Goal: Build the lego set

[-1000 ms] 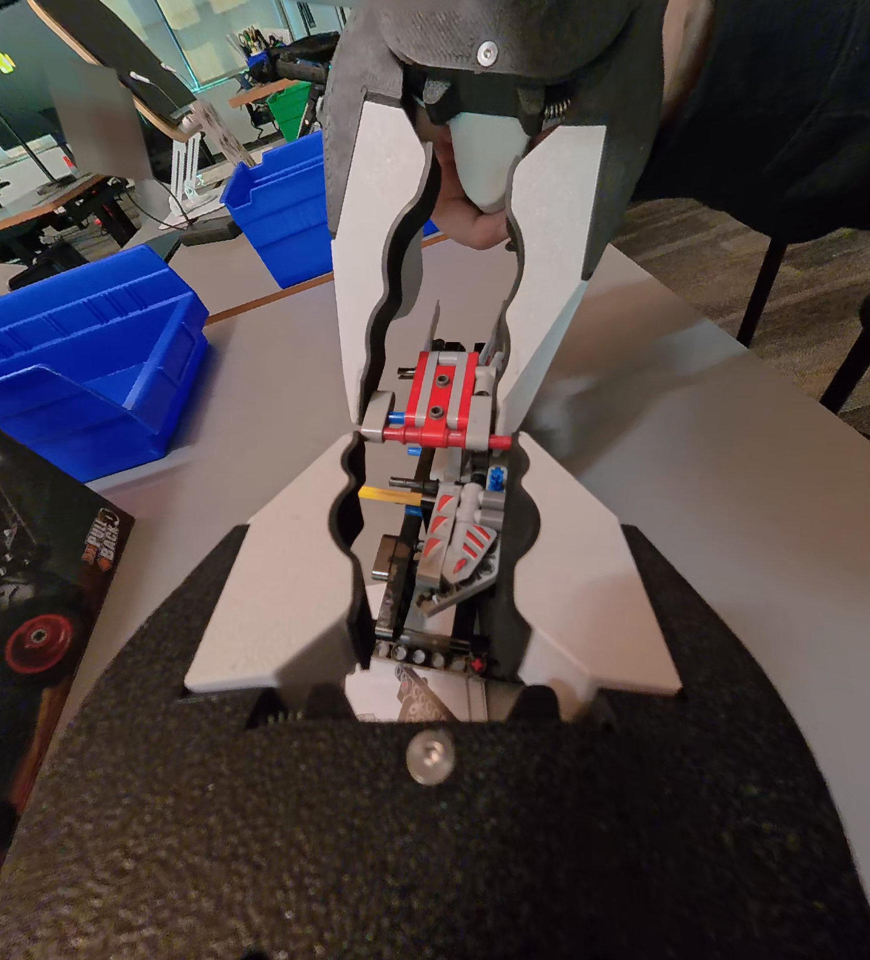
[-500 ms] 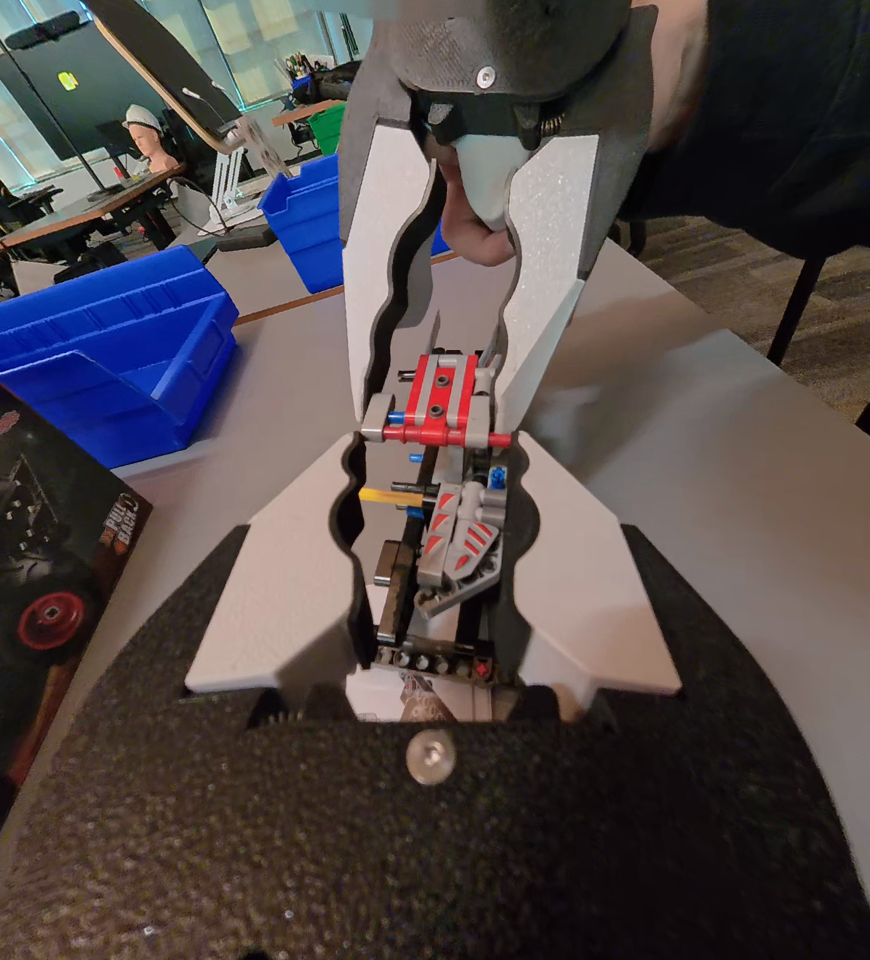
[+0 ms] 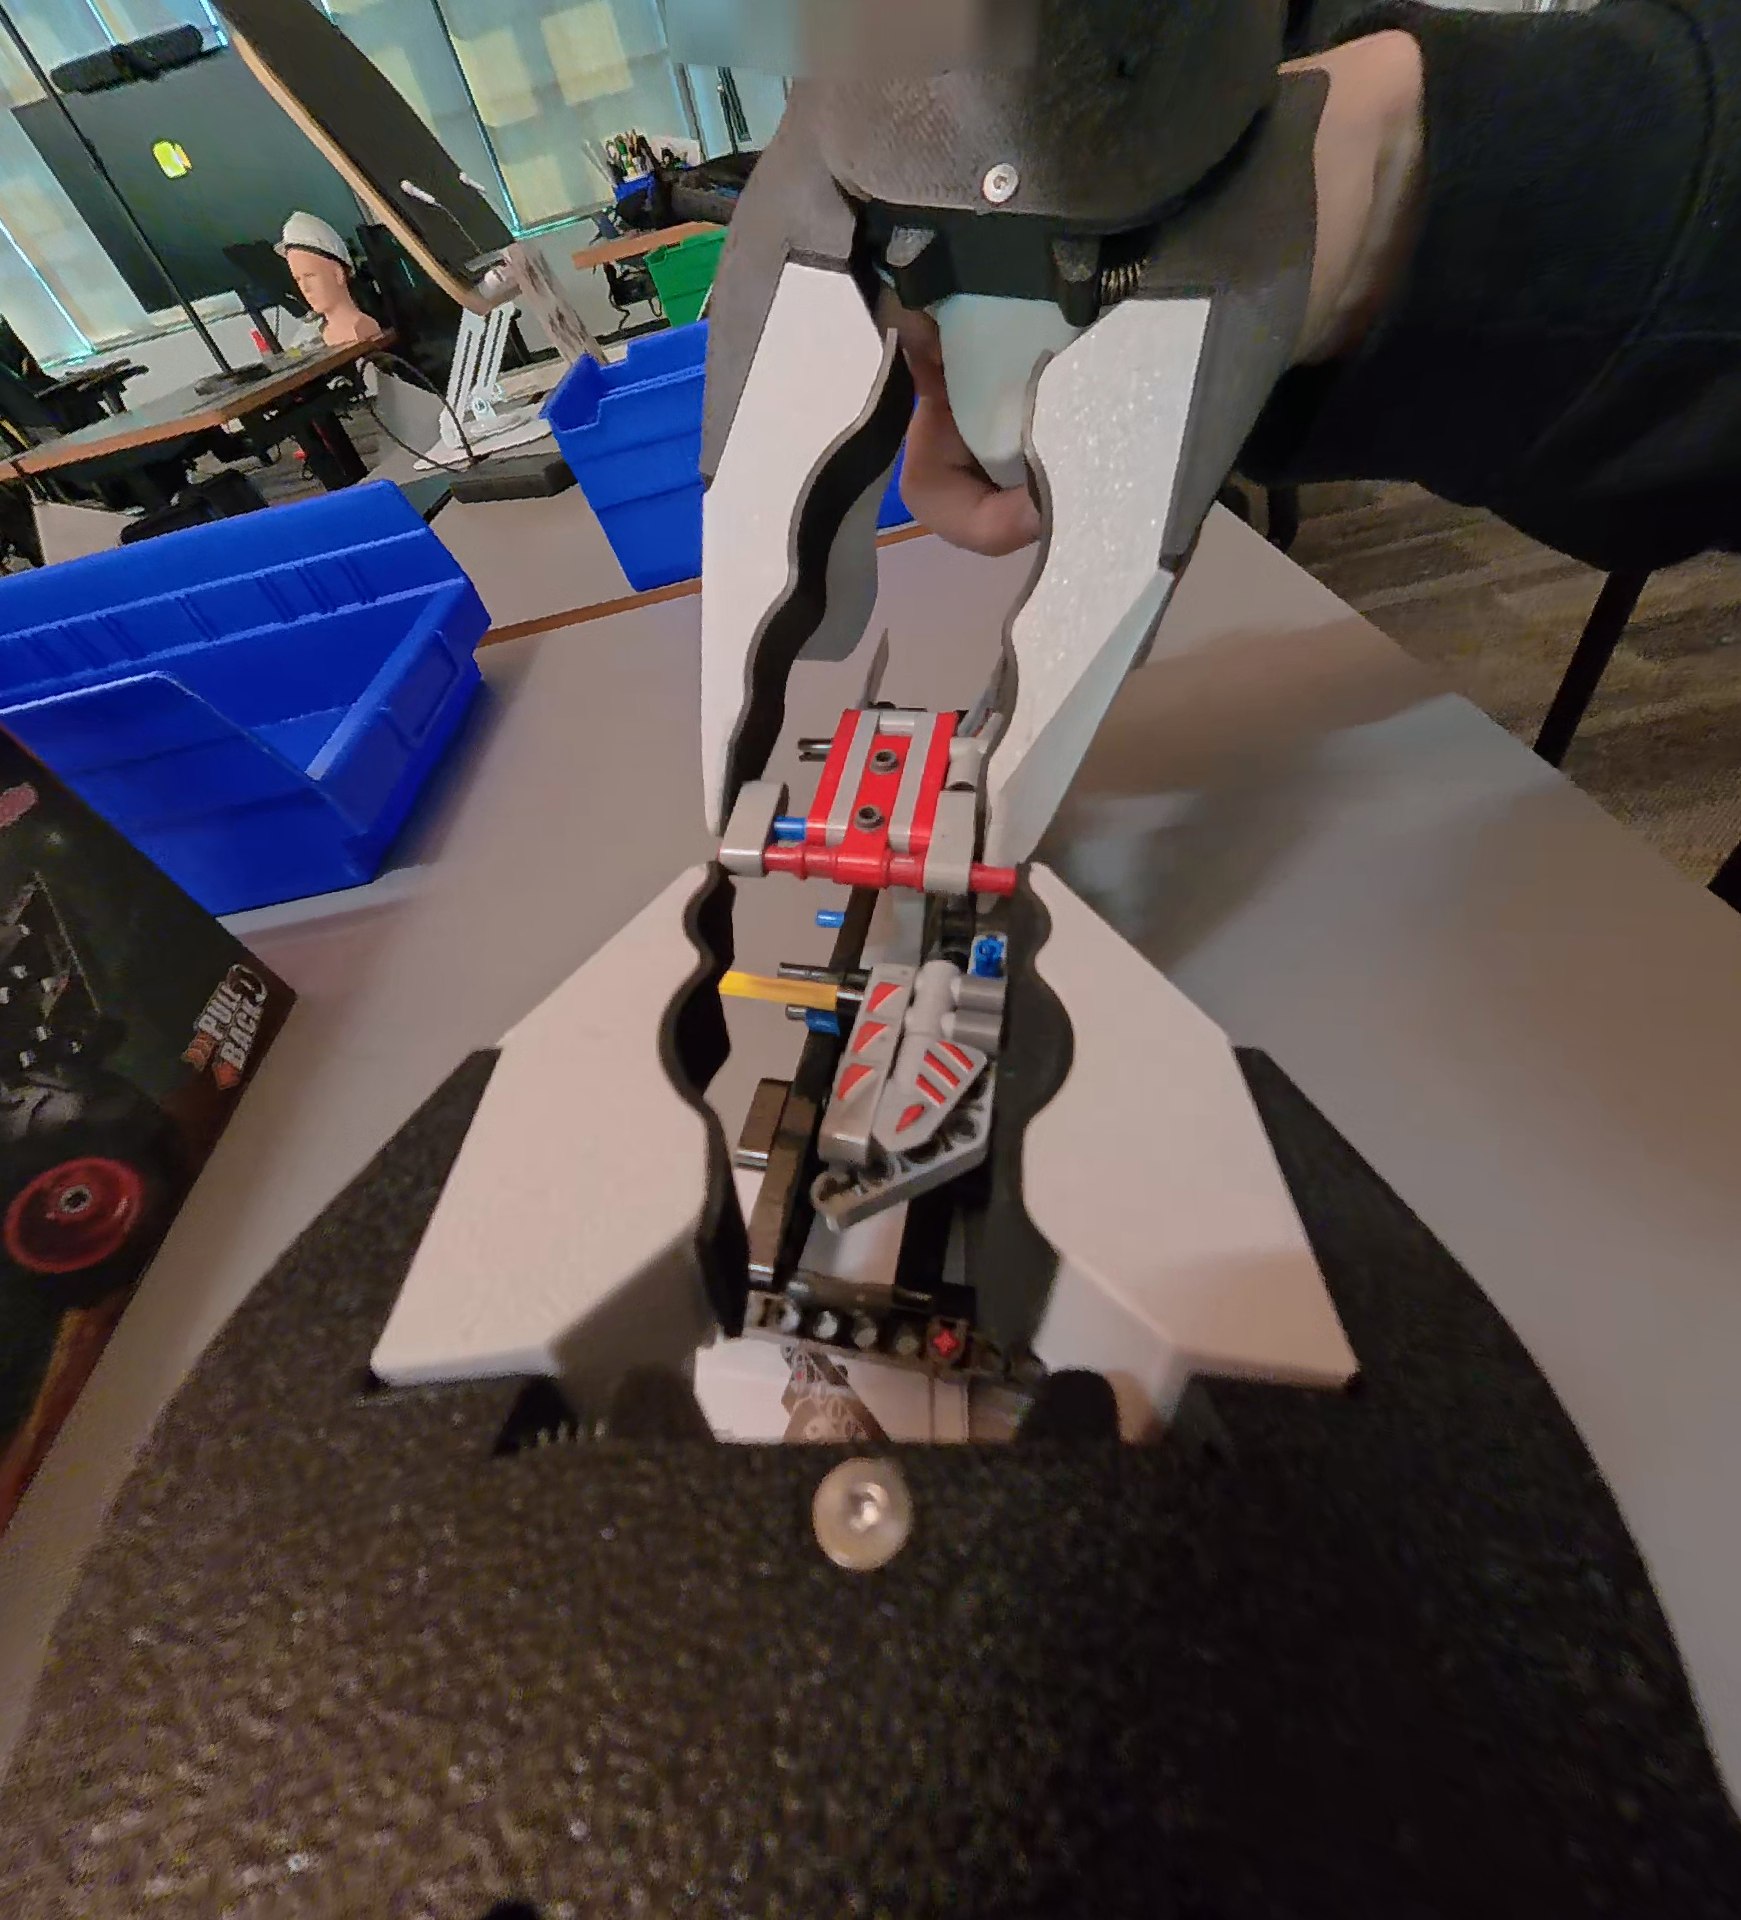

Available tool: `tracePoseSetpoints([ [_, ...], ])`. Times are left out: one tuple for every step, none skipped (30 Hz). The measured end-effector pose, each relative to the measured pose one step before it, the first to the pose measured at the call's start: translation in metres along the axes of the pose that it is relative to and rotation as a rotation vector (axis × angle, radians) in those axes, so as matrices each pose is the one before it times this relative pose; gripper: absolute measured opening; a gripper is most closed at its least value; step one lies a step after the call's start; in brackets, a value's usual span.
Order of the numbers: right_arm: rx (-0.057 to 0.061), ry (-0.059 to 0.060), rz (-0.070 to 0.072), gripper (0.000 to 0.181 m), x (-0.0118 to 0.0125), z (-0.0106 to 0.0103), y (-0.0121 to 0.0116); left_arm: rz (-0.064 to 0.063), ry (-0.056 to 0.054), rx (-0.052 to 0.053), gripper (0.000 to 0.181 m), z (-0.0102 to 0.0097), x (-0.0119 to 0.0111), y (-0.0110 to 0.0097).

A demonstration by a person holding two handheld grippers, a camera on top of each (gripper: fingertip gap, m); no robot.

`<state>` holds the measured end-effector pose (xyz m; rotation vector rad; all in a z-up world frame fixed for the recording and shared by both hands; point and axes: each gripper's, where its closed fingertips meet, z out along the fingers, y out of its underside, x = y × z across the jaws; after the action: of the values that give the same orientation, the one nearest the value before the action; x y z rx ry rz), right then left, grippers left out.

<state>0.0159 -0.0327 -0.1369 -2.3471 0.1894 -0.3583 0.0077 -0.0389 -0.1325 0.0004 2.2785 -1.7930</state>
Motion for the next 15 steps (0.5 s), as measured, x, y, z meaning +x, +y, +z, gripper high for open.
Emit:
tracePoseSetpoints([
  [0.0061, 0.0005, 0.0064, 0.050, 0.00110, 0.00047, -0.00034, 0.0022, 0.0147, 0.0020, 0.051, -0.00055, 0.00159, 0.00056],
  [0.0079, 0.0067, 0.0071, 0.051, 0.00208, 0.00049, -0.00032, 0.0323, 0.0503, 0.0100, 0.000, -0.00173, 0.00843, 0.00016],
  [0.0196, 0.0743, 0.0203, 0.052, 0.01311, -0.00098, -0.00217, 0.0100, -0.0522, 0.0395, 0.000, 0.00054, -0.00257, -0.00363],
  [0.0316, -0.0014, 0.0132, 0.038, 0.00232, -0.00120, -0.00371, 0.0303, 0.0073, -0.0512, 0.000, 0.00334, 0.00412, 0.00546],
  [-0.0221, -0.0114, -0.0230, 0.039, 0.00006, 0.00212, 0.00387, 0.0778, -0.0378, -0.0180, 0.000, 0.00010, -0.00479, -0.00107],
  [-0.0161, 0.0022, -0.0180, 0.039, -0.00035, 0.00110, 0.00102, 0.0042, 0.0013, 0.0035, 0.000, -0.00151, -0.00303, -0.00205],
  [-0.0098, 0.0003, 0.0115, 0.039, 0.00017, -0.00104, -0.00066, -0.0887, 0.0354, 0.0215, 0.000, -0.00141, 0.00005, -0.00217],
  [-0.0107, -0.0008, -0.0019, 0.039, 0.00033, -0.00102, 0.00113, -0.0727, 0.0221, 0.0370, 0.000, -0.00208, -0.00101, -0.00286],
  [0.0013, -0.0022, -0.0090, 0.039, -0.00004, -0.00074, 0.00091, -0.0163, -0.0081, 0.0189, 0.005, -0.00204, -0.00360, -0.00086],
  [0.0078, -0.0049, 0.0058, 0.039, -0.00019, -0.00024, -0.00006, 0.0123, -0.0177, -0.0037, 0.009, -0.00115, -0.00447, 0.00062],
  [0.0066, -0.0062, 0.0085, 0.039, 0.00005, -0.00001, -0.00028, 0.0096, -0.0008, -0.0072, 0.011, -0.00052, -0.00170, -0.00028],
  [0.0042, -0.0080, 0.0014, 0.039, -0.00018, -0.00015, -0.00028, -0.0010, 0.0083, -0.0001, 0.013, -0.00036, 0.00011, -0.00147],
  [0.0023, -0.0108, -0.0030, 0.039, -0.00055, -0.00040, -0.00014, -0.0067, 0.0049, 0.0018, 0.015, -0.00052, -0.00025, -0.00133],
  [0.0024, -0.0162, -0.0048, 0.039, -0.00144, -0.00088, -0.00007, -0.0021, 0.0021, 0.0045, 0.016, -0.00085, -0.00072, -0.00104],
  [0.0038, -0.0175, -0.0008, 0.039, -0.00159, -0.00137, 0.00020, 0.0024, 0.0023, 0.0069, 0.016, -0.00114, -0.00081, -0.00093],
])
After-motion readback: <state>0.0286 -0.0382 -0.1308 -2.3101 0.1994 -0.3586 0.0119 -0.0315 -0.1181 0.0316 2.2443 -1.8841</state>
